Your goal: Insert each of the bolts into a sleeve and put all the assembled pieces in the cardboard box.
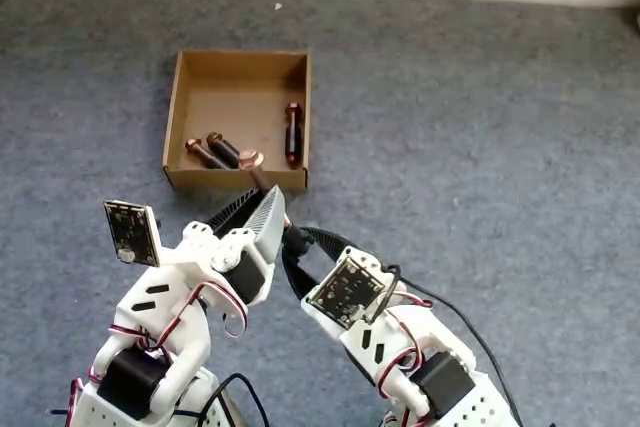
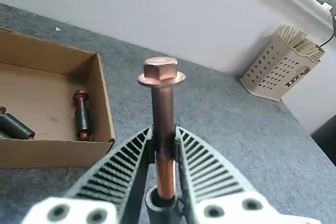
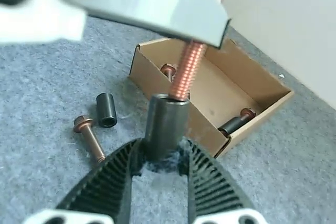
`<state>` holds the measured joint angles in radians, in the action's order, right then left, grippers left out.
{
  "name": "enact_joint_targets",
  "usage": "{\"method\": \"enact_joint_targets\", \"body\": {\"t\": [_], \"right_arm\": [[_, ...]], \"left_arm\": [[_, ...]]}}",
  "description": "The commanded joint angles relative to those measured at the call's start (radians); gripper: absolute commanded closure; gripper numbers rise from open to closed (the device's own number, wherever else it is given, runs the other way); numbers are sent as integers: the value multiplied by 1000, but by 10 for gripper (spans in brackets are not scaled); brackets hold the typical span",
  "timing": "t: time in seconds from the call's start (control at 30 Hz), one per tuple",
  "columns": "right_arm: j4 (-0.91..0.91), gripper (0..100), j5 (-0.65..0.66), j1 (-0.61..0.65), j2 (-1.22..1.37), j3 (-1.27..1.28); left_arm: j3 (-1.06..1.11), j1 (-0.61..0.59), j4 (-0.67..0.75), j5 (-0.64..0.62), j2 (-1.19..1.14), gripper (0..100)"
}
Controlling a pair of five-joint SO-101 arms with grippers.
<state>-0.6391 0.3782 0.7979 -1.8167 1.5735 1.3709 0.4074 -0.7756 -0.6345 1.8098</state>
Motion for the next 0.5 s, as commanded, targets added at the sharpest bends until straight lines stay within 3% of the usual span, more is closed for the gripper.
{"method": "enact_joint_targets", "body": {"t": [0.0, 0.2, 0.37, 0.47], "right_arm": [[48, 992, -5, 12, -19, -48], [48, 992, -49, 10, -18, -88], [48, 992, -51, 10, -18, -87], [48, 992, -52, 10, -18, -87]], "left_arm": [[-8, -1, -25, -11, 10, 995], [-10, 7, -54, -43, 10, 995], [-39, 120, -155, -38, 10, 986], [-97, 151, -249, -38, 10, 892]]}}
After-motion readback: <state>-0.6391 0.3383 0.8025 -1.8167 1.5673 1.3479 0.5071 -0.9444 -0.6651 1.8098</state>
